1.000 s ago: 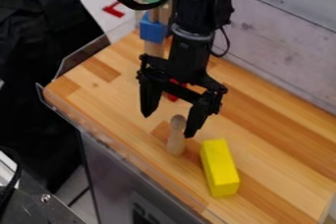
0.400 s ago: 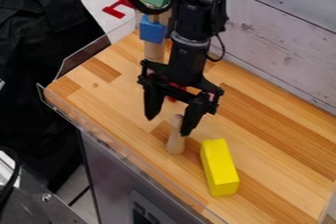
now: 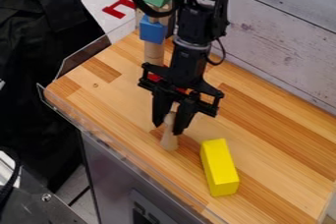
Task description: Take the cylinder and place it on the other side of the table
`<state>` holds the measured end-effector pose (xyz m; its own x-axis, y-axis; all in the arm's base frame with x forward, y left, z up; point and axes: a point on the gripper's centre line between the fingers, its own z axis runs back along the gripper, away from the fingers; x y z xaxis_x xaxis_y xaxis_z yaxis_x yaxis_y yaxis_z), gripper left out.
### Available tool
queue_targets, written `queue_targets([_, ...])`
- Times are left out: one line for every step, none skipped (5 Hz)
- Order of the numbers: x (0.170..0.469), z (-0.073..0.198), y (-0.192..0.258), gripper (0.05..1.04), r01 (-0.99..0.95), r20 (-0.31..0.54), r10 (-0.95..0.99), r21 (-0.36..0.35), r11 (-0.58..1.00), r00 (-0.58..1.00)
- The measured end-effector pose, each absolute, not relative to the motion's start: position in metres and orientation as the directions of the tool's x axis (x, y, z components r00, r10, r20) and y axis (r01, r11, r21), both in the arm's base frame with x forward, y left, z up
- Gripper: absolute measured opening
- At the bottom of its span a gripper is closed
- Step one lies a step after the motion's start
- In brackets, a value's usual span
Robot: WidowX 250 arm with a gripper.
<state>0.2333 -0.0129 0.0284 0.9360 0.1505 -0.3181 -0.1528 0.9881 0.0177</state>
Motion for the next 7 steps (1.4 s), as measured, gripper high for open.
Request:
queue_targets([0.23,0.042,-0.013,0.333,-0.137,-0.317,0.138,0.026,0.99,0.938])
queue_targets([0.225,0.079,-0.011,0.333,-0.096,-0.271,0.1,0.03,0.995,0.957])
queue_targets([0.219,0.103,-0.018,0.333,-0.051,-0.246,0.062,0.051,0.997,0.967])
queue_targets([0.224,0.115,-0.033,0.333,-0.01,-0.229,0.014,0.019,1.0,0.973])
queue_targets([0.232,0.12,-0.06,0.333,0.08,-0.218,-0.076,0.014,0.997,0.973])
queue_targets([0.239,0.12,-0.085,0.333,0.145,-0.213,-0.136,0.027,0.989,0.968])
queue_targets([0.247,0.114,-0.111,0.333,0.212,-0.237,-0.2,0.023,0.977,0.951])
